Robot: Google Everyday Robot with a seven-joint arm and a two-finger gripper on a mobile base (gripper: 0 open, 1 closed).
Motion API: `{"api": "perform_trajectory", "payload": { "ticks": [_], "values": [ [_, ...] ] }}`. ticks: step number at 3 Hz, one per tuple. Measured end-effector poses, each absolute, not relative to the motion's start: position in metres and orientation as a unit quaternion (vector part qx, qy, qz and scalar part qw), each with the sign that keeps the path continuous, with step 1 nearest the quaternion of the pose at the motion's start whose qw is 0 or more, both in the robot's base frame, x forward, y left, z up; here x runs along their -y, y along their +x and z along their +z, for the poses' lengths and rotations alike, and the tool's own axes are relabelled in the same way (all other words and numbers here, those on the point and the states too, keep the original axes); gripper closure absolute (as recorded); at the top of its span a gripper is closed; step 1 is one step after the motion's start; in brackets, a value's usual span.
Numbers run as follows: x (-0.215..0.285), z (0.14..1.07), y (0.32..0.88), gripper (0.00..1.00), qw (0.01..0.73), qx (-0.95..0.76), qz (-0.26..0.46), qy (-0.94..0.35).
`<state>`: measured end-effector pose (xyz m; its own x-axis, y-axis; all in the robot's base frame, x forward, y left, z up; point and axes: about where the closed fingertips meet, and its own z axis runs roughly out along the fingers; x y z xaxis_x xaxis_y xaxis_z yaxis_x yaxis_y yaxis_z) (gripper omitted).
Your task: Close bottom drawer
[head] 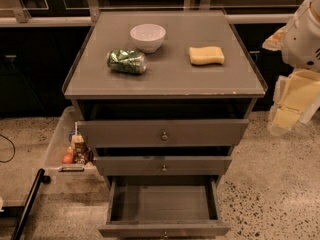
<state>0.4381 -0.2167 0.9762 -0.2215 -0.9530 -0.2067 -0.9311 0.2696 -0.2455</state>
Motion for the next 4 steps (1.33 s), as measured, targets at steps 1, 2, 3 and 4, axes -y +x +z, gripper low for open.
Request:
{"api": "perform_trajectory", "payload": {
  "ticks": [1, 2, 3, 4],
  "values": [
    [0.217, 0.976, 0.438, 0.00, 0.159, -0.781, -0.034, -0.603],
    [0.216, 0.967, 0.437, 0.00, 0.164, -0.779, -0.028, -0.604],
    [0.217, 0.920, 0.435, 0.00, 0.166, -0.788, 0.015, -0.592],
    [0.218, 0.860, 0.435, 0.00, 0.169, -0.789, 0.059, -0.588]
  ]
}}
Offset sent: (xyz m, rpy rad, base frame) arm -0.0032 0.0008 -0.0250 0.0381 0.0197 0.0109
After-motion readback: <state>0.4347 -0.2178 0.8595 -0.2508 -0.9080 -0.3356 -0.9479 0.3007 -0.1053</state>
